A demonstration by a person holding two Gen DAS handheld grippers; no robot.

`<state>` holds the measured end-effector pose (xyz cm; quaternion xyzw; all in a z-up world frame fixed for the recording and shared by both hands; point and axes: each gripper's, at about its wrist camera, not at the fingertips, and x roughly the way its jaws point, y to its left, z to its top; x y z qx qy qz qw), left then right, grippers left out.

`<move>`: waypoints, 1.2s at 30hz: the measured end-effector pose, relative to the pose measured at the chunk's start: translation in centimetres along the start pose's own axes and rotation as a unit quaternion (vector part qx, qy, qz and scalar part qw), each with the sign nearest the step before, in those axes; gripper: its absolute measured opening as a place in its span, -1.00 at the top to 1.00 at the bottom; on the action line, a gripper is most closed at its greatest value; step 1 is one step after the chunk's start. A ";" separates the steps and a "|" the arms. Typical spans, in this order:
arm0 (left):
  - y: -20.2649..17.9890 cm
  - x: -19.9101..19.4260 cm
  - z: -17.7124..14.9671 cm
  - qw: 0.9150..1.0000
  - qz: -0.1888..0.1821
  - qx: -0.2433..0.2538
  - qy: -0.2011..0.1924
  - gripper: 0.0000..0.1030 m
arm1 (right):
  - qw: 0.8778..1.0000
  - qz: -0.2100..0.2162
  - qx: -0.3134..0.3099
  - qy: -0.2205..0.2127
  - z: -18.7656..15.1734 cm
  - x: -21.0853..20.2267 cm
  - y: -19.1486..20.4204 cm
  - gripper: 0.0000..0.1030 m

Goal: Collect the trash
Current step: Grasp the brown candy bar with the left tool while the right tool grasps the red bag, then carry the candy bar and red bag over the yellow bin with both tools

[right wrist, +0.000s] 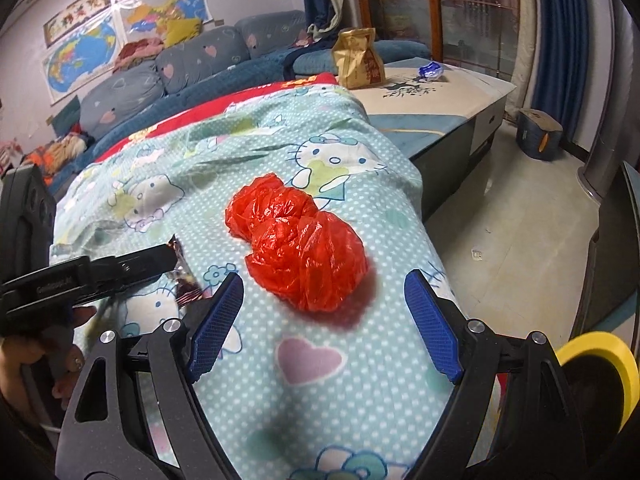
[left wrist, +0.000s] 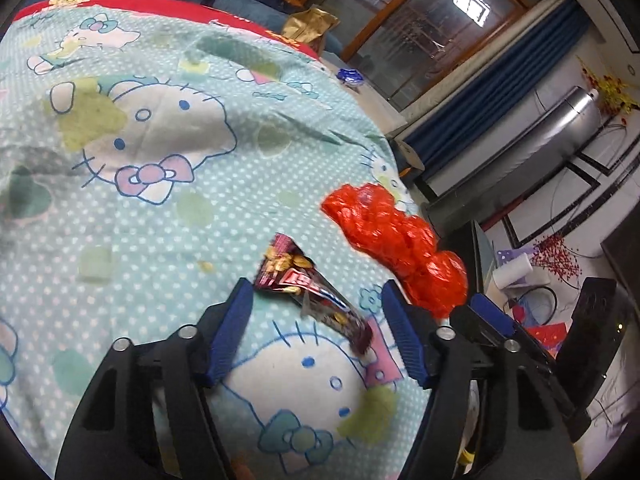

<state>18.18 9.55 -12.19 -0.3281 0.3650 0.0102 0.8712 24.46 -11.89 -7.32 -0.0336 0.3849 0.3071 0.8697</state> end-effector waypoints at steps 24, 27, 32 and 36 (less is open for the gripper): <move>-4.0 -0.5 -2.1 0.996 0.011 0.092 -0.005 0.70 | 0.997 0.045 0.042 -0.047 -3.5 -4.4 0.9 0.74; -5.1 -1.2 -2.6 0.994 0.005 0.108 -0.009 0.70 | 0.996 0.035 0.055 -0.058 -4.0 -6.0 0.1 0.74; -7.4 -2.1 -3.4 0.990 -0.006 0.137 -0.017 0.70 | 0.995 0.017 0.076 -0.067 -4.8 -7.7 -1.2 0.74; -9.0 -2.7 -3.9 0.988 -0.016 0.154 -0.021 0.70 | 0.993 0.000 0.085 -0.075 -5.5 -9.2 -2.2 0.74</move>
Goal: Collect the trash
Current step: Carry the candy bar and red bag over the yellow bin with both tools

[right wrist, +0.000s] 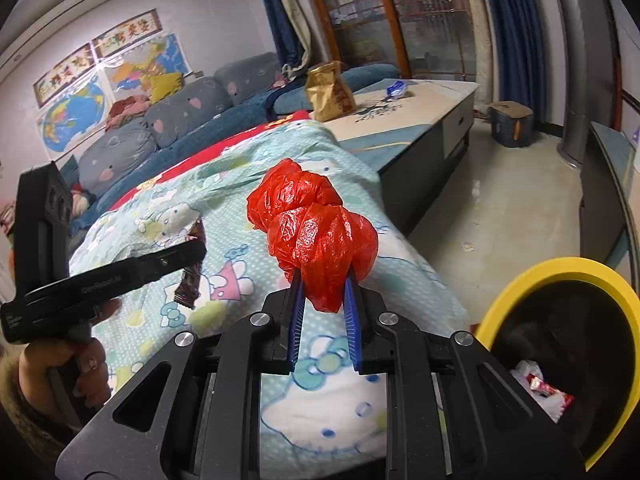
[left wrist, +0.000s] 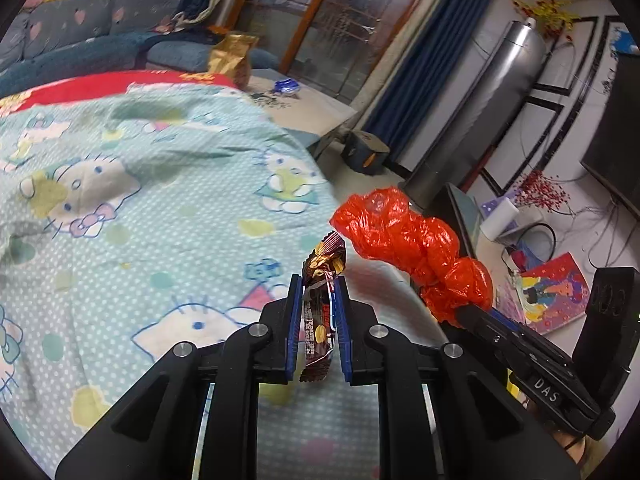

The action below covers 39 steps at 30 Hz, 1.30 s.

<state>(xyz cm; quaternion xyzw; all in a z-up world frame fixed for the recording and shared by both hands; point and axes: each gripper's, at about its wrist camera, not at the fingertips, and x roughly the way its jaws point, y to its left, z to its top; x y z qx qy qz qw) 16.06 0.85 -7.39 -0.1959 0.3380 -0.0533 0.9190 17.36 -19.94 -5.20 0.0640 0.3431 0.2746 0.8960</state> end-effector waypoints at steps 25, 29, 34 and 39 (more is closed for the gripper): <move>-7.3 -1.6 -1.2 0.996 -0.058 0.073 -0.001 0.70 | 0.996 -0.066 0.039 -0.046 -1.5 -6.4 -4.2 0.74; -8.6 -1.8 -1.5 0.994 -0.067 0.088 0.000 0.70 | 0.995 -0.076 0.045 -0.054 -1.6 -7.3 -5.0 0.74; -9.9 -1.7 -1.8 0.992 -0.077 0.101 0.002 0.70 | 0.993 -0.086 0.049 -0.059 -1.9 -8.3 -5.7 0.74; -11.3 -1.6 -2.2 0.990 -0.086 0.115 0.006 0.70 | 0.992 -0.096 0.053 -0.063 -2.2 -9.0 -6.3 0.74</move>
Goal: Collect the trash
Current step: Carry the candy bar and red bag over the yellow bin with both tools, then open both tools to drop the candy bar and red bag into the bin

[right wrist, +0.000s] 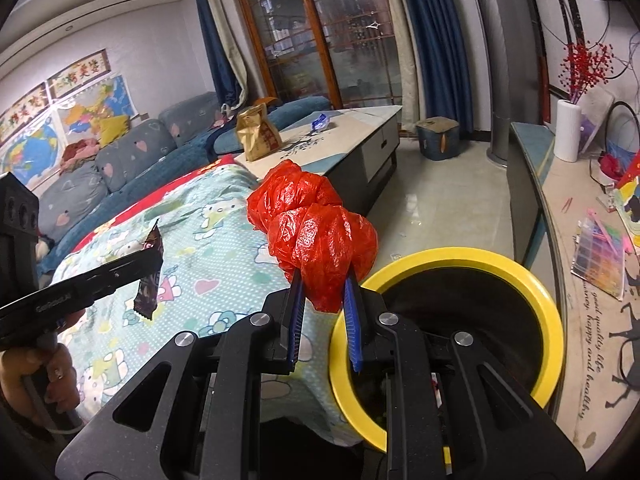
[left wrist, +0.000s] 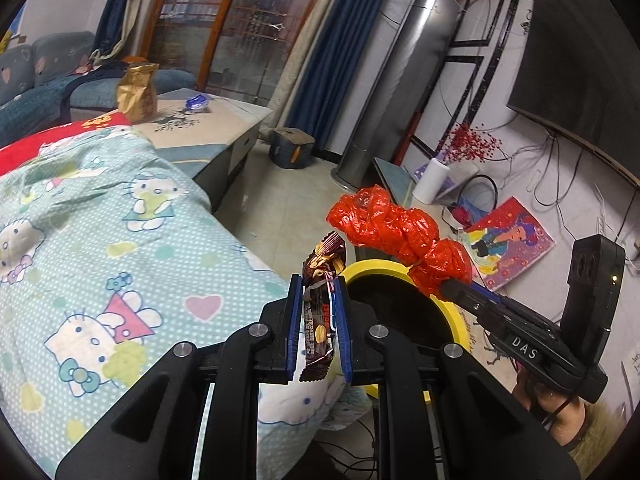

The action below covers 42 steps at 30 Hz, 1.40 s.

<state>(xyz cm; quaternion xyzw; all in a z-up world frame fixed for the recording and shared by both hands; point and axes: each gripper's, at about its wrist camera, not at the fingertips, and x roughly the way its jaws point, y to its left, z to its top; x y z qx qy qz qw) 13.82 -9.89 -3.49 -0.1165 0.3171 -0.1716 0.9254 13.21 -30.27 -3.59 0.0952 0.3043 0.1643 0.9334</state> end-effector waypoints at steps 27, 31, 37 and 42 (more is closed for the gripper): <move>-6.2 3.2 -1.4 0.996 -0.050 0.069 0.031 0.70 | 0.995 -0.079 0.054 0.001 -1.4 -2.9 -6.9 0.74; -7.2 3.9 -1.8 0.994 -0.056 0.082 0.035 0.70 | 0.993 -0.093 0.066 0.005 -1.8 -3.2 -8.1 0.74; -8.7 4.7 -2.1 0.992 -0.068 0.101 0.035 0.69 | 0.990 -0.107 0.085 0.013 -2.2 -3.2 -9.5 0.74; -9.7 5.7 -2.4 0.990 -0.073 0.111 0.042 0.68 | 0.988 -0.117 0.100 0.015 -2.5 -3.4 -10.8 0.74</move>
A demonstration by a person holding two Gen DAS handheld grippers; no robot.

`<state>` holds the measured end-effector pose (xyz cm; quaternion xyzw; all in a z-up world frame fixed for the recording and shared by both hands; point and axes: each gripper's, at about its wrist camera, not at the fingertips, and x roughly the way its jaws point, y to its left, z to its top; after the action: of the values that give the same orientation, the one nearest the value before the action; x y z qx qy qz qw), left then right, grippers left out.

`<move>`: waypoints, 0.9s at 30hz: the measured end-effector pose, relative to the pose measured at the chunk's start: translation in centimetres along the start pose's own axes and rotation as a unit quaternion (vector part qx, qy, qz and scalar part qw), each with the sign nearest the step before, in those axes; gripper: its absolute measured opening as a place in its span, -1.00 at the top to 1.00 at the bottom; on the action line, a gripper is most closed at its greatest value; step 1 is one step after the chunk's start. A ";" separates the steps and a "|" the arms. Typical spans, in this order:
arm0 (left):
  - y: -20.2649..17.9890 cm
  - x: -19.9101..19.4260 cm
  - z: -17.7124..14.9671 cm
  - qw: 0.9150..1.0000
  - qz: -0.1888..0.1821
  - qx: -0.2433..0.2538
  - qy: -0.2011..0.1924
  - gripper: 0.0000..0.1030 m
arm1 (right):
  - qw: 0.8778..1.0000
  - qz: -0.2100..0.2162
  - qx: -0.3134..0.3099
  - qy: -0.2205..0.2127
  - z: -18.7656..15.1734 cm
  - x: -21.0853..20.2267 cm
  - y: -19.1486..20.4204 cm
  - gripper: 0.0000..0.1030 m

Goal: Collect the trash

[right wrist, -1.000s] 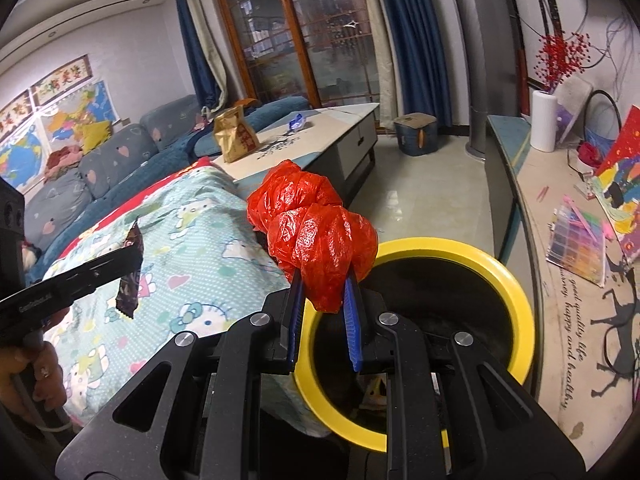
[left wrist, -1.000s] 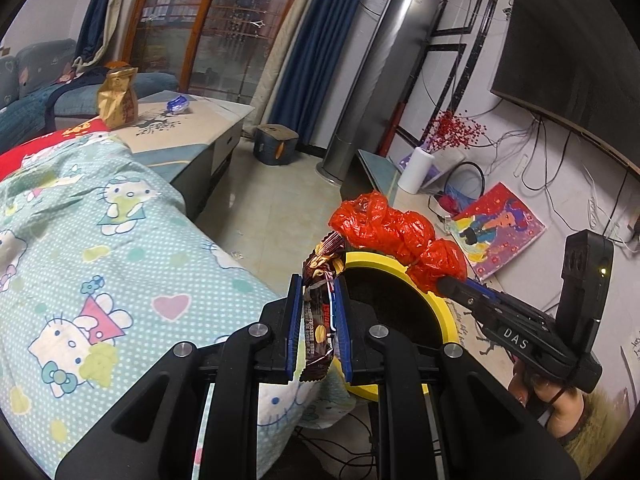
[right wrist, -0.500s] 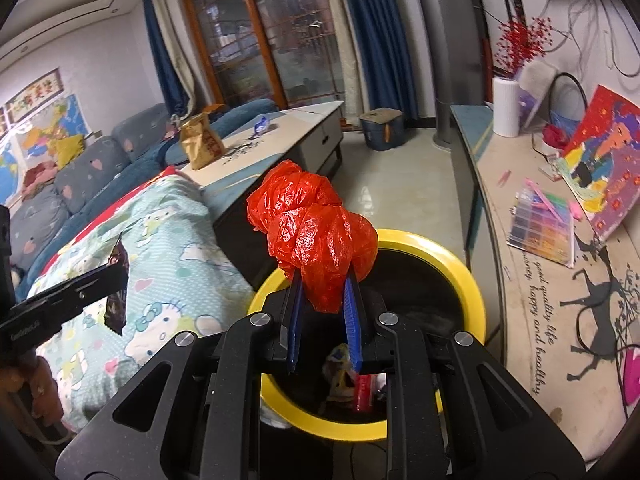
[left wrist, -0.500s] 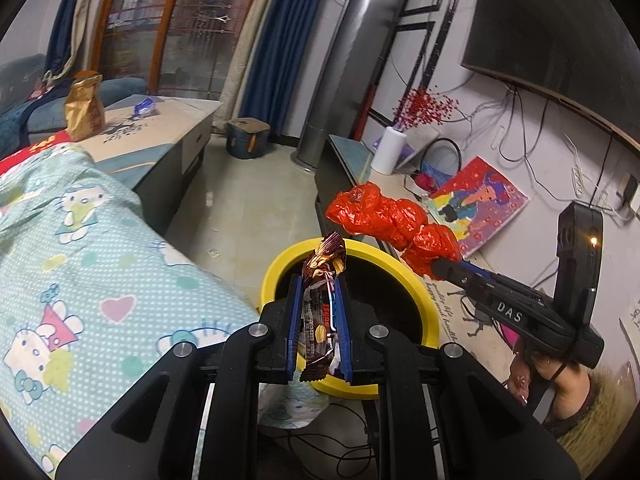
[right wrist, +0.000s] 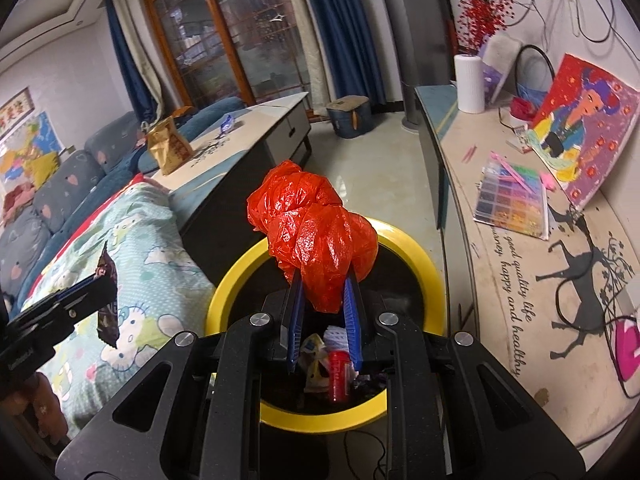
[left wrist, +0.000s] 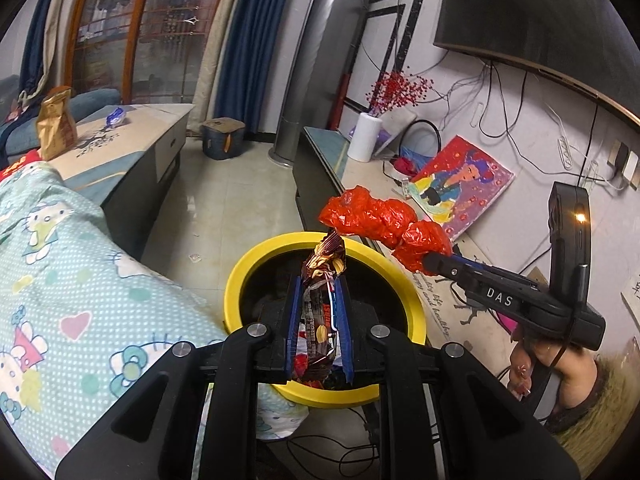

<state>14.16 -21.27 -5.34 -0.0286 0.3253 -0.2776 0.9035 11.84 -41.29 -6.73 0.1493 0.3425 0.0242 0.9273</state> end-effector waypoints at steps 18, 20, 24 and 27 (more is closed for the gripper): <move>-2.0 5.1 0.5 0.999 -0.010 0.030 0.032 0.42 | 0.999 -0.014 0.033 0.026 -0.6 1.2 -2.0 0.35; -1.8 6.0 0.7 0.999 -0.007 0.031 0.041 -0.01 | 0.999 -0.018 0.037 0.027 -0.7 1.3 -2.2 0.15; -1.3 7.1 1.0 0.998 0.007 0.026 0.049 -0.61 | 0.998 -0.026 0.043 0.023 -0.8 0.9 -2.5 0.00; -0.8 6.9 1.3 0.998 0.019 0.021 0.047 -0.86 | 0.998 -0.035 0.046 0.017 -0.8 0.3 -2.7 -0.21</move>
<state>18.90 -25.74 -8.12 0.0098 0.3621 -0.2685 0.8926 11.35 -43.64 -8.31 0.1788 0.3636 -0.0216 0.9140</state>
